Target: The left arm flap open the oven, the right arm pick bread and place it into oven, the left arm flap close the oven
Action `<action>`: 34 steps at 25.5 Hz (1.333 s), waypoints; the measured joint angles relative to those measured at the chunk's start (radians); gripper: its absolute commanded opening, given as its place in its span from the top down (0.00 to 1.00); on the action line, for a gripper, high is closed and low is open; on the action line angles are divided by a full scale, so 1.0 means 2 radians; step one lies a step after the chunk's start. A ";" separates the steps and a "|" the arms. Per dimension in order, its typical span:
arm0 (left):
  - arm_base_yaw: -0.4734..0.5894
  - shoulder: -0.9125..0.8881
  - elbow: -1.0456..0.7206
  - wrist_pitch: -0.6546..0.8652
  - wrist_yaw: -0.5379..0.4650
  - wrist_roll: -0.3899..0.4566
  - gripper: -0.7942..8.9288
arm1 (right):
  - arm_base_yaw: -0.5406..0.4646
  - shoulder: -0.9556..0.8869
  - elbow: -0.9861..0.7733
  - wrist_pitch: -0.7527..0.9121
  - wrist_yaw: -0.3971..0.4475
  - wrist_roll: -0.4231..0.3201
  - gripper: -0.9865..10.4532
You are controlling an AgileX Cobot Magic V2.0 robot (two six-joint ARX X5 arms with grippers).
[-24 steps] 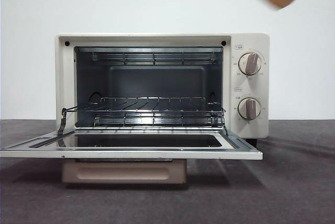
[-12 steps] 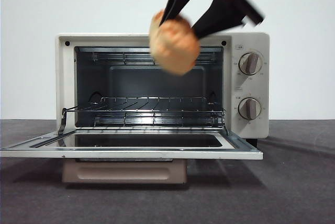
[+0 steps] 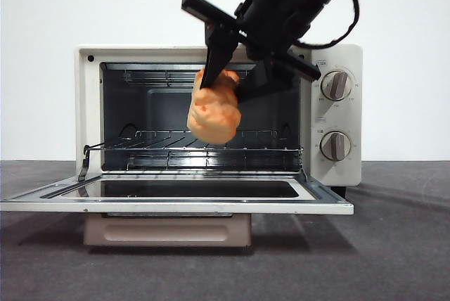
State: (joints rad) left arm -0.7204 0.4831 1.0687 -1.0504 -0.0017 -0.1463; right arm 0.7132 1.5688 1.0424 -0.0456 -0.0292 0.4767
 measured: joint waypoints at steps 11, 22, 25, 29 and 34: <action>0.000 0.000 0.000 -0.009 0.000 -0.006 0.91 | -0.002 0.006 0.000 0.006 0.070 0.006 0.75; 0.000 0.000 0.000 -0.010 0.000 -0.011 0.91 | -0.003 0.006 0.000 0.017 0.078 0.006 0.56; 0.000 0.000 0.000 -0.018 0.000 -0.013 0.91 | -0.003 0.006 0.000 0.018 0.081 0.006 0.53; 0.000 0.000 0.000 -0.027 0.000 -0.014 0.91 | -0.003 0.006 0.000 0.018 0.081 0.006 0.53; 0.000 0.000 0.000 -0.030 -0.001 -0.017 0.91 | -0.002 0.002 0.000 -0.001 0.068 0.006 0.53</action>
State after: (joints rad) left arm -0.7204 0.4831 1.0687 -1.1107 -0.0029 -0.1799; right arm 0.7094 1.5719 1.0424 -0.0467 0.1078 0.4877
